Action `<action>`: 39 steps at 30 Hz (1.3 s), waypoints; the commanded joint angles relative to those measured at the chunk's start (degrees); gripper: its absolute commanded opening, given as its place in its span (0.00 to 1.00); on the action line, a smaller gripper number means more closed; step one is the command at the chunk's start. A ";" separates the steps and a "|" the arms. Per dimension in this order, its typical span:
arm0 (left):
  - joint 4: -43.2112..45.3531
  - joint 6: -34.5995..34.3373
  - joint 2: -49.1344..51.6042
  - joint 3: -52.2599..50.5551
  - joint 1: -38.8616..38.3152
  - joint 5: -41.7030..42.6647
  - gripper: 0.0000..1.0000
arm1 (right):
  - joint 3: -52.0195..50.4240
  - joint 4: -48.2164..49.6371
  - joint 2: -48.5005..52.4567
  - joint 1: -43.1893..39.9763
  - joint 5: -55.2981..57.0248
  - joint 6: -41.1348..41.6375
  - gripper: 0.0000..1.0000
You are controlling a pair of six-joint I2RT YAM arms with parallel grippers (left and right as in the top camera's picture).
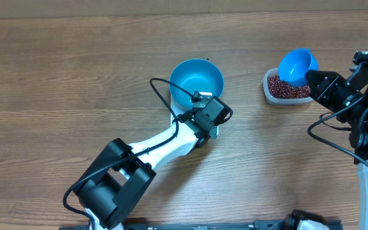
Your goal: Scoop item into bowl and weigh 150g on scale
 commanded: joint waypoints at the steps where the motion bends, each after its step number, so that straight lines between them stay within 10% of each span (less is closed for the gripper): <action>1: 0.17 -0.17 1.11 0.66 0.31 -1.31 0.04 | 2.16 0.09 -0.26 0.15 0.63 -0.44 0.04; 39: -0.94 -4.31 1.14 -2.32 0.72 -1.29 0.04 | 2.16 -0.55 -0.26 0.15 1.22 -0.66 0.04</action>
